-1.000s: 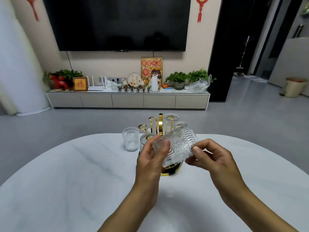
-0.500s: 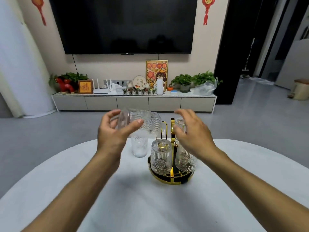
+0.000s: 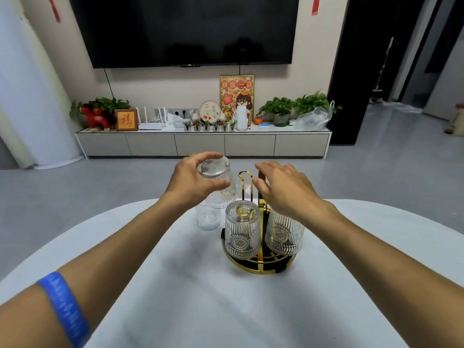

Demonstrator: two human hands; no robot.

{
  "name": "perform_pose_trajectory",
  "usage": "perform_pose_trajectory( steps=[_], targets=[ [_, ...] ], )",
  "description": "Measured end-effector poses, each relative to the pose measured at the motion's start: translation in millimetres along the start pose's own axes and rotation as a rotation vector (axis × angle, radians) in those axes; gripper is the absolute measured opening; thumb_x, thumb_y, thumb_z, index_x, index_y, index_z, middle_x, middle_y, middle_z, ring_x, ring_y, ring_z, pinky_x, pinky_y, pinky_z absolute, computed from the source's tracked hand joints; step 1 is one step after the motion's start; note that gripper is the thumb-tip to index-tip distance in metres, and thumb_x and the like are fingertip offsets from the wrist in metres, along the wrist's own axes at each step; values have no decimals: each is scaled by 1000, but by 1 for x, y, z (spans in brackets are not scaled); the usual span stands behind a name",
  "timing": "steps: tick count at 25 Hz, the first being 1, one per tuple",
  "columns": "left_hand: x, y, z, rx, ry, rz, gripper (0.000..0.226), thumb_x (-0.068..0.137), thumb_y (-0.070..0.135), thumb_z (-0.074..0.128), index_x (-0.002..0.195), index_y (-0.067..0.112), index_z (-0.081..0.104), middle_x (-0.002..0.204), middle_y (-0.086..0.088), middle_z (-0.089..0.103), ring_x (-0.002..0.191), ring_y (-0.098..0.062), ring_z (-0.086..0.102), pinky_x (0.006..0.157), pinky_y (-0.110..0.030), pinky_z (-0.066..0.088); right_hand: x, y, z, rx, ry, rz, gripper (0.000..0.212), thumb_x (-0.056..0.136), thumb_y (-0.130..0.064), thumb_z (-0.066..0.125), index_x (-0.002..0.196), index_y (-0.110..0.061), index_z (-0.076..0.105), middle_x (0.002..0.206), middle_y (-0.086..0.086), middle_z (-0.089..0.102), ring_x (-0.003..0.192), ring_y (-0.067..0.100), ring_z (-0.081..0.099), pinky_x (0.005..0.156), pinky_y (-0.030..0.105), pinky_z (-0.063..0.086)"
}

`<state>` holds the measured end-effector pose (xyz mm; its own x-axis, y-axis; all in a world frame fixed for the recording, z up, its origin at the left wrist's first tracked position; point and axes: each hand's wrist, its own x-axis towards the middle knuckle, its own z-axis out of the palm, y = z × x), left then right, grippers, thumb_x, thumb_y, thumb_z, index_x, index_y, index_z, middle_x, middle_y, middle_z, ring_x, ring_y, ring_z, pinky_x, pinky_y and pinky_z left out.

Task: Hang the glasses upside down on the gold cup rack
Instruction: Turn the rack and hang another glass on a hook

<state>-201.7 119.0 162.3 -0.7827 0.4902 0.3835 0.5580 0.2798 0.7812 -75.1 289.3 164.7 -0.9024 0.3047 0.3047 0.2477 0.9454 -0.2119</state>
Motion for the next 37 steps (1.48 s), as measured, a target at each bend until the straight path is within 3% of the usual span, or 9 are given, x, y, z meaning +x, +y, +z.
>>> perform_pose_trajectory(
  steps=[6, 12, 24, 32, 37],
  targets=[
    [2, -11, 6, 84, -36, 7, 64, 61, 29, 91, 120, 29, 68, 122, -2, 68, 107, -21, 62, 93, -44, 52, 0, 1, 2, 19, 15, 3, 43, 99, -43, 37, 133, -19, 48, 141, 5, 51, 119, 36, 50, 91, 50, 42],
    [-1, -21, 26, 197, -95, 28, 62, 65, 27, 89, 123, 29, 66, 125, -2, 64, 102, -17, 57, 90, -33, 49, 0, 1, 3, -26, 25, -4, 46, 99, -46, 35, 136, -21, 44, 143, 2, 51, 123, 33, 47, 95, 52, 41],
    [-3, -29, 33, 271, -182, 61, 55, 69, 22, 87, 121, 27, 69, 123, 0, 67, 111, -18, 60, 87, -28, 48, -1, 2, 5, -7, 21, -1, 48, 99, -45, 35, 142, -22, 39, 147, 2, 46, 126, 33, 45, 97, 52, 39],
    [-10, -41, 33, 179, -160, 25, 61, 69, 30, 86, 126, 29, 64, 125, 0, 64, 105, -15, 58, 84, -26, 48, -4, 1, 5, 6, 11, 4, 48, 100, -44, 33, 143, -22, 37, 149, 1, 44, 129, 33, 43, 97, 52, 38],
    [-16, -53, 27, 200, -202, 37, 77, 69, 26, 86, 137, 33, 52, 135, 5, 55, 119, -16, 51, 94, -32, 47, -3, 0, 6, 3, 2, 7, 50, 100, -45, 32, 145, -22, 34, 151, 0, 41, 130, 33, 41, 98, 51, 37]
  ],
)
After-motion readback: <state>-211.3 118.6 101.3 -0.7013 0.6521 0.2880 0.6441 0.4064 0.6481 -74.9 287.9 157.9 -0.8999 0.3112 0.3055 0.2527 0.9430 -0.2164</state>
